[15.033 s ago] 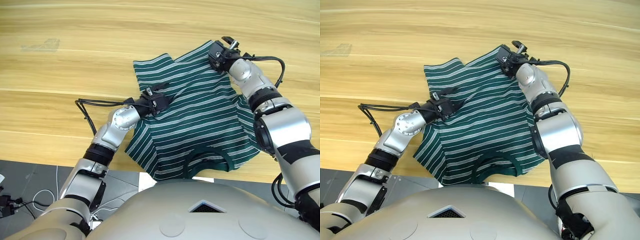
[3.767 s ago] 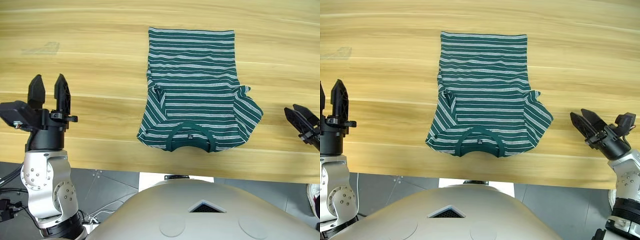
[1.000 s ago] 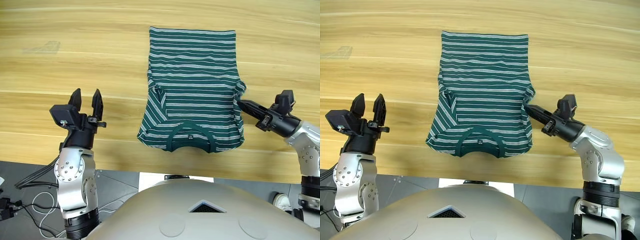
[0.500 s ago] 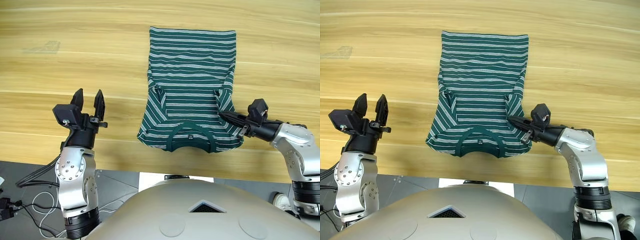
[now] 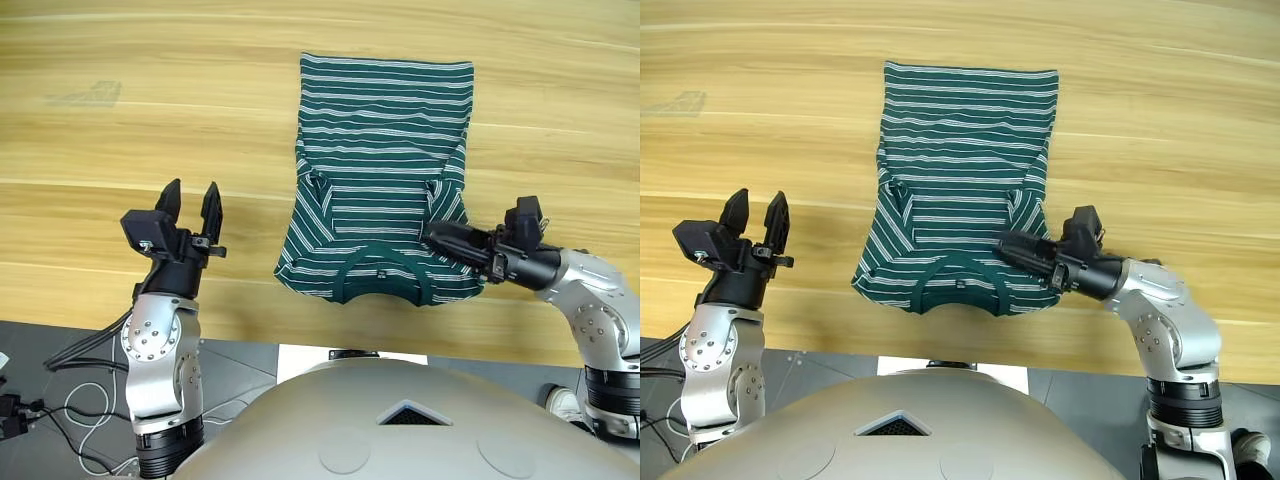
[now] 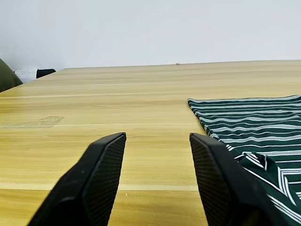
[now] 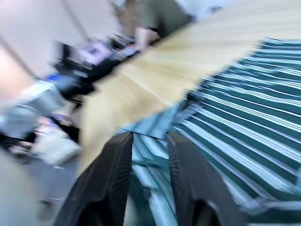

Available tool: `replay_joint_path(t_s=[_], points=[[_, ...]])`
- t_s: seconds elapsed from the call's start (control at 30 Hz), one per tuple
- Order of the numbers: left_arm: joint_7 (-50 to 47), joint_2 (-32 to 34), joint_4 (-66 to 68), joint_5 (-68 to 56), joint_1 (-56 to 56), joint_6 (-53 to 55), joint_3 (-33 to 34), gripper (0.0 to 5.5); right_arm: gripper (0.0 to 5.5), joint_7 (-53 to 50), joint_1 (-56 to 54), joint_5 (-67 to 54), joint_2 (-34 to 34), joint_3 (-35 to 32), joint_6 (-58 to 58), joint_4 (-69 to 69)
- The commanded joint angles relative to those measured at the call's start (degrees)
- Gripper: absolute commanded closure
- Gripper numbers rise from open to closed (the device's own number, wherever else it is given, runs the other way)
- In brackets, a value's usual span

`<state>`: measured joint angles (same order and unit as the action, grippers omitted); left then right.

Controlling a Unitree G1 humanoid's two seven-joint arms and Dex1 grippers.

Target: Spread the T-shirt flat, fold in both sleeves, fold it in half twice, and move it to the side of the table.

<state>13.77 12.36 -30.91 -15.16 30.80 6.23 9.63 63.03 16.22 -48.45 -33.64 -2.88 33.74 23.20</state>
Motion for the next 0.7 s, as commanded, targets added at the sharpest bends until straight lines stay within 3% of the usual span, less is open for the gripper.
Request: replay_joint_path(t_s=[0.03, 0.13, 0.27, 0.4, 0.5, 0.7], points=[[2.0, 2.8, -1.6, 1.3, -0.5, 0.2, 0.3, 2.96, 3.33, 0.0, -1.9, -3.0, 0.2, -4.9, -1.1, -1.8], [5.0, 8.2, -0.9, 5.6, 0.8, -2.1, 2.3, 2.96, 3.16, -11.4, -9.0, 11.5, 5.8, -9.7, -19.6, -11.0], [10.5, 23.8, 7.3, 23.1, 2.2, -15.0, 4.0, 2.96, 3.16, -11.0, -14.9, 25.4, 1.8, -12.6, -41.7, -21.0], [10.2, 39.0, 16.3, 41.1, -6.4, -29.4, 0.6, 2.96, 3.16, -5.8, -17.5, 43.1, -4.8, -6.9, -77.1, -35.0], [10.7, 43.5, 18.0, 48.0, -9.6, -36.4, -3.9, 2.96, 3.16, -3.5, -19.7, 52.9, -11.2, -1.7, -98.4, -46.2], [7.1, 45.6, 23.4, 60.6, -13.0, -48.5, -13.5, 2.96, 3.16, -3.1, -26.0, 65.5, -19.5, 7.3, -119.7, -64.5]])
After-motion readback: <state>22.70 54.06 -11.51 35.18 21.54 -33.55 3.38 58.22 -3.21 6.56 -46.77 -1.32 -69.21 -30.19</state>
